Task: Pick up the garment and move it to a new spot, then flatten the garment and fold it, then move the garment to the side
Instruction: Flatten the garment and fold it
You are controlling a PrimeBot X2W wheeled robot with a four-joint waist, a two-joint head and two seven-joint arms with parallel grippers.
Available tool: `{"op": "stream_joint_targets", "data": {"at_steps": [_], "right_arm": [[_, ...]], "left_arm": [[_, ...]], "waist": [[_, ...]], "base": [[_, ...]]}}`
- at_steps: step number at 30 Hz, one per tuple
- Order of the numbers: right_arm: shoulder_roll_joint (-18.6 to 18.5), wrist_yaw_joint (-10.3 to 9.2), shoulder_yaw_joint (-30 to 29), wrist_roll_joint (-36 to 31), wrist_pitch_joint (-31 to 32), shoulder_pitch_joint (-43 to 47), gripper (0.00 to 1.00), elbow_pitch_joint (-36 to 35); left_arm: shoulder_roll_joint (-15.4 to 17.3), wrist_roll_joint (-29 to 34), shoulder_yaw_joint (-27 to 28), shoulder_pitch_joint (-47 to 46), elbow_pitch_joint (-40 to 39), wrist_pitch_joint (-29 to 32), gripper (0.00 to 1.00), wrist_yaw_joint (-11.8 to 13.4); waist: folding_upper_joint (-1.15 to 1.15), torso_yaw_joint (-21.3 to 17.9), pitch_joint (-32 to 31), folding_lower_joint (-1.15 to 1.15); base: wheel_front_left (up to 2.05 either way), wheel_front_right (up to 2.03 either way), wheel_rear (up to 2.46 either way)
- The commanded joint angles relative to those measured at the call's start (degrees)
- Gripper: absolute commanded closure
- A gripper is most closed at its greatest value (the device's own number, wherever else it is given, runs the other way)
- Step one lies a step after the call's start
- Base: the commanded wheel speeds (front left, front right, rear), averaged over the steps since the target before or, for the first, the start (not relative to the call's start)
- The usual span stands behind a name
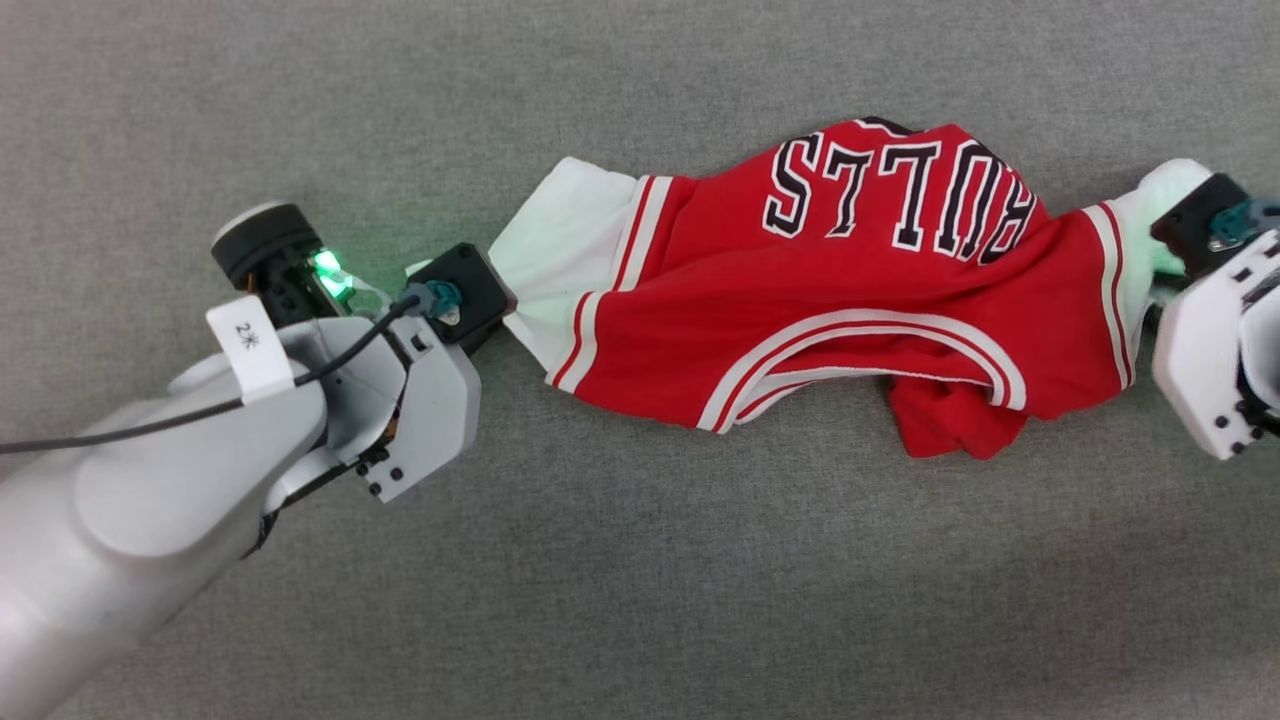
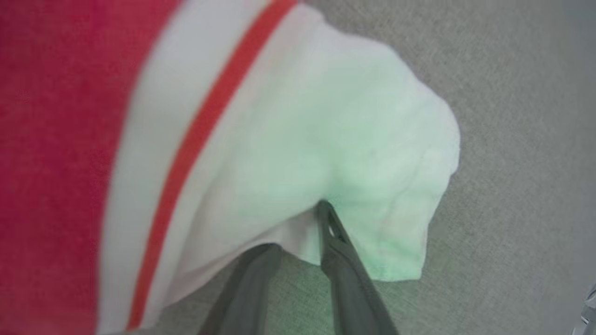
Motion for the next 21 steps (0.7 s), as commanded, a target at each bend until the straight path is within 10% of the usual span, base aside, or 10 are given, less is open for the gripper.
{"op": "stream_joint_targets", "data": {"at_steps": [1,21], "right_arm": [[1.3,-0.24,2.1,0.5,-0.1,1.0,1.00,2.1],[-0.1,-0.19,-4.8,9.2,-12.6,-3.7,1.00,2.6]], "left_arm": [[-0.3,-0.1,-0.5,0.4,0.6,-0.1,1.00,0.2],[-3.6,-11.1,4.9,3.8,4.9,-12.3,1.00,0.8]], "waist": [[0.00,-0.1,-0.2,0.00],[0.00,0.1,-11.5,0.00]], "base": [[0.00,0.00,0.00],[0.00,0.00,0.00]]}}
